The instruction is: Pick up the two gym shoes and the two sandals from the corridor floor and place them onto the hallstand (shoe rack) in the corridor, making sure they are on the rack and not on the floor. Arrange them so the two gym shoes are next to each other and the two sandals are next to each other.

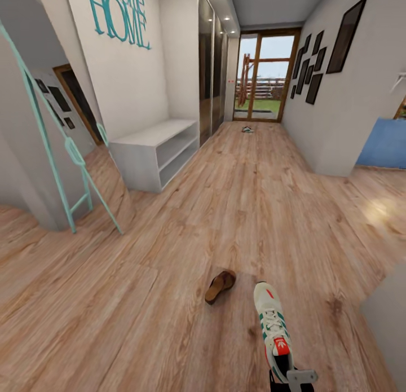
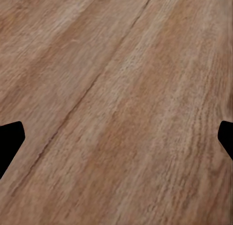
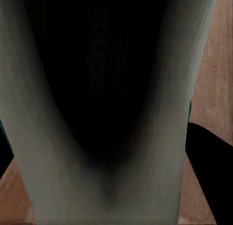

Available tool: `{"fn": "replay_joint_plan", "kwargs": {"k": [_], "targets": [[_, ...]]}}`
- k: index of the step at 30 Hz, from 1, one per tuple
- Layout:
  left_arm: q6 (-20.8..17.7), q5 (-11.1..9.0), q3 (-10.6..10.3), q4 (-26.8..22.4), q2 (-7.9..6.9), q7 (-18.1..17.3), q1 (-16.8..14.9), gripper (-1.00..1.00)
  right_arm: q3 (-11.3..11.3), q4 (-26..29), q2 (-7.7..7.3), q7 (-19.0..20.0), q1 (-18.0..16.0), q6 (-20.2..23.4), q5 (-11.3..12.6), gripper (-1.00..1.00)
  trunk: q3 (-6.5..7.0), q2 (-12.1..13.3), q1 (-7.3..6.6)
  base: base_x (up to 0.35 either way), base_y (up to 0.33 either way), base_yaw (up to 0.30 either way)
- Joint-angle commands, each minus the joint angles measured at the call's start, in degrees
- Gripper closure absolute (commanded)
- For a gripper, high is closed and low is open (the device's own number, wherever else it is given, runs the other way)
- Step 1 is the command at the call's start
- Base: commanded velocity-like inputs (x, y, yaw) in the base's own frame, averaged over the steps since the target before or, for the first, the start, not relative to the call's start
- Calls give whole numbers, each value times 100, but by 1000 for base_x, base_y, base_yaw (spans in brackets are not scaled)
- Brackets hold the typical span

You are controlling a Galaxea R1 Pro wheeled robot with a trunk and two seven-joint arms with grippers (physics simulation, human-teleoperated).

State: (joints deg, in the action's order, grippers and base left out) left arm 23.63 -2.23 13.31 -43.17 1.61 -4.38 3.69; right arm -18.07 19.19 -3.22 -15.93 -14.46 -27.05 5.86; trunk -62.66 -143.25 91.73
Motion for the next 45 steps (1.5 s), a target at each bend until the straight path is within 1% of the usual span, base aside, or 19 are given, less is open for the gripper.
{"fn": "replay_joint_plan", "kwargs": {"k": [1, 22, 30, 34, 45], "targets": [[1, -23, 25, -7, 6, -46, 1, -100, -50, 1, -6, -25, -5, -20, 58, 100, 0, -2, -1, 0, 0, -276], [1, -23, 23, -7, 6, -46, 0, -100, -54, 6, -4, -25, -5, -20, 59, 100, 80, -2, -1, 0, 0, -276], [3, -23, 24, -7, 15, -46, 1, -100, -55, 6, -4, -25, -6, -20, 56, 100, 103, -2, -1, 176, 193, -268], [3, -23, 11, -7, 15, -46, 0, -100, -45, 6, -15, -25, -5, -20, 56, 100, 105, -2, -1, 125, 145, -68], [4, -21, -3, -7, 15, -46, 0, -100, -50, 16, -14, -25, -6, -20, 55, 100, 105, -2, -1, 6, 6, -3]]}}
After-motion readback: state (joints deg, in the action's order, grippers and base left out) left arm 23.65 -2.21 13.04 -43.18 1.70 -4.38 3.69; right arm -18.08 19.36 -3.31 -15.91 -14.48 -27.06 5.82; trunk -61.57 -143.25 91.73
